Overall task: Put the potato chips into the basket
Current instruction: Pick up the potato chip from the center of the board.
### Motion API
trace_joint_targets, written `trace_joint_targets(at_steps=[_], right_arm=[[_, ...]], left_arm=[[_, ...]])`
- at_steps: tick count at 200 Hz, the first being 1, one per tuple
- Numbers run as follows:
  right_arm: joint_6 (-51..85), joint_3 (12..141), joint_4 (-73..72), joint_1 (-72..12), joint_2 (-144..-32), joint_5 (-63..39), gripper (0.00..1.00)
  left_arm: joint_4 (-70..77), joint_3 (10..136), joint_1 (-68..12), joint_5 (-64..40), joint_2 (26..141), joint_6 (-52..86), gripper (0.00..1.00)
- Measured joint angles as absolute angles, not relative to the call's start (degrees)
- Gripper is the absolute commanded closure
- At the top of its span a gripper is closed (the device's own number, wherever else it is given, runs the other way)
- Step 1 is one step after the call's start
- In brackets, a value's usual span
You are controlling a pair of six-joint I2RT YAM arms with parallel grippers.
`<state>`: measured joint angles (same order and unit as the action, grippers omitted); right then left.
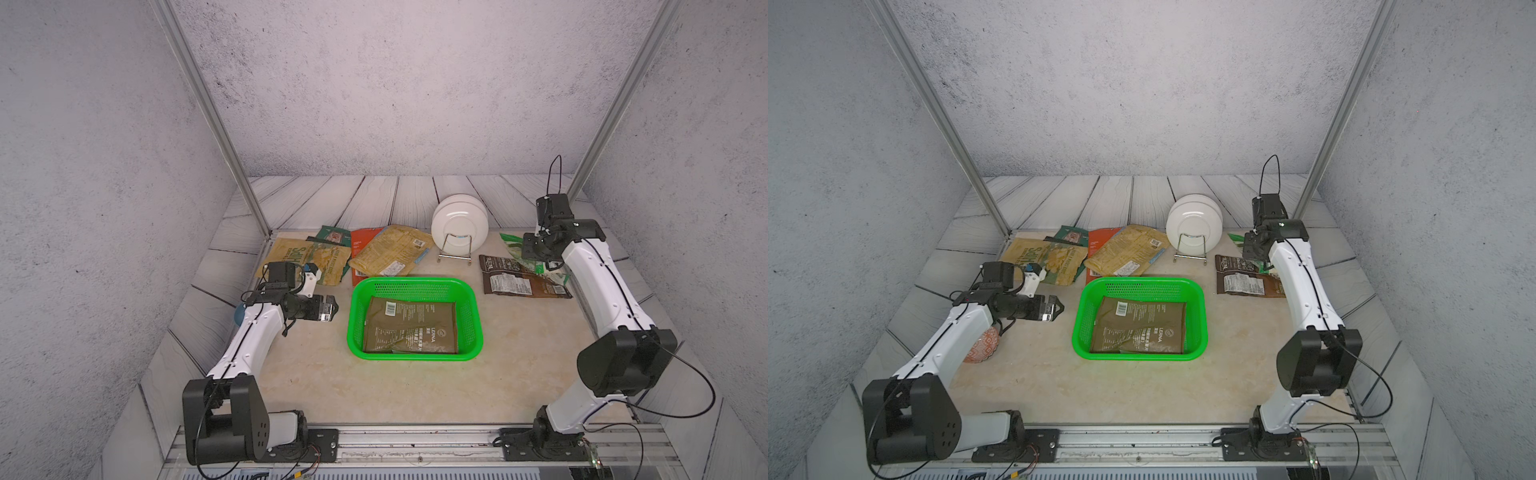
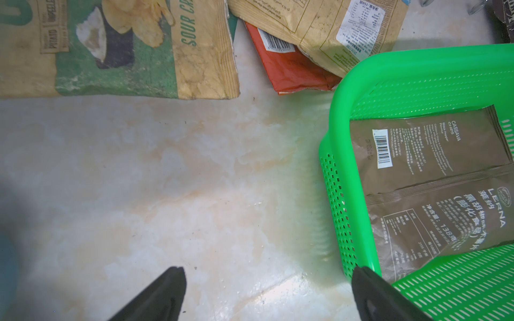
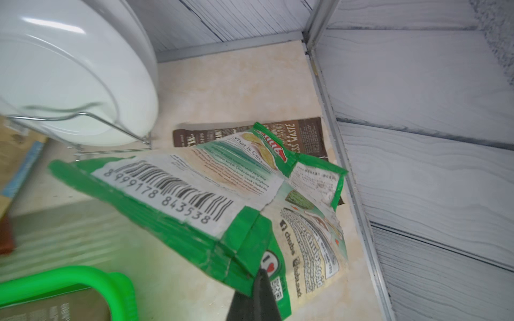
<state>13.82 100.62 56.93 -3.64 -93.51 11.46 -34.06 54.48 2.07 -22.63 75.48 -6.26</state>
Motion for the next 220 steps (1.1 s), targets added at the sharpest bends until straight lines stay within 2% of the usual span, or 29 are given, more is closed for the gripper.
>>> trace_joint_targets(at_steps=[46, 126, 220], right_arm=[[15.99, 100.49, 56.99, -3.64, -86.7, 1.67, 1.0], [22.28, 95.48, 55.24, -4.05, -81.17, -22.13, 1.0], [19.57, 94.87, 49.74, -8.32, -76.05, -43.05, 1.0]], left_arm=[[-34.06, 54.48, 2.09, -22.79, 75.48, -6.26, 0.0], [-34.06, 54.48, 2.07, -23.2, 75.48, -6.26, 0.0], [-34.06, 54.48, 2.07, -23.62, 75.48, -6.26, 0.0]])
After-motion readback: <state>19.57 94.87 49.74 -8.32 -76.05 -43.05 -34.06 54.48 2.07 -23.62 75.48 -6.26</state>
